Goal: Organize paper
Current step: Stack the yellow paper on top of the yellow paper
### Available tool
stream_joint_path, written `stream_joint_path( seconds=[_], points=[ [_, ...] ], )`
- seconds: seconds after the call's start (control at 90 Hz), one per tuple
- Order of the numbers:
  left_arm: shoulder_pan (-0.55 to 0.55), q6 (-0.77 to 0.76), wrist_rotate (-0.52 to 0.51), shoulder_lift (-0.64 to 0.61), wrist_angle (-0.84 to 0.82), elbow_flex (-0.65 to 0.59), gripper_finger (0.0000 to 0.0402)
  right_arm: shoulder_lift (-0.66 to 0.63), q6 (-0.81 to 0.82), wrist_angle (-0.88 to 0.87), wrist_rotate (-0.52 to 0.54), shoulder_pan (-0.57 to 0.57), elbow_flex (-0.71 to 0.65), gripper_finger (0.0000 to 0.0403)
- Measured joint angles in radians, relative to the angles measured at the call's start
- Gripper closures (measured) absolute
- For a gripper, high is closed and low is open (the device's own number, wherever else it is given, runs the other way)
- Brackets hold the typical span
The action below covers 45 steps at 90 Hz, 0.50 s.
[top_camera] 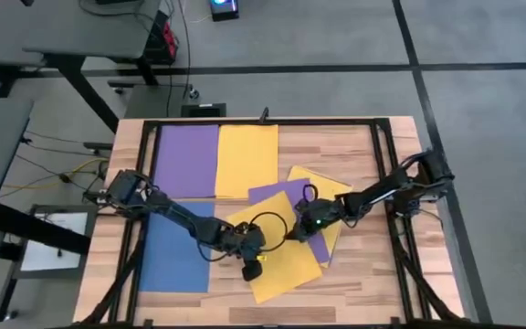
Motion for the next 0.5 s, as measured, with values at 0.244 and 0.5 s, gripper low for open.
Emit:
stream_joint_path(
  seconds=[0.244, 0.5],
  points=[
    [0.006, 0.008, 0.016, -0.025, -0.066, 0.028, 0.032, -0.022, -0.064, -0.119, -0.007, -0.004, 0.046, 0.0385],
    [0.0, 0.0, 0.143, -0.199, -0.525, 0.157, 0.032, -0.255, -0.142, -0.443, -0.008, -0.008, 0.082, 0.0402]
  ],
)
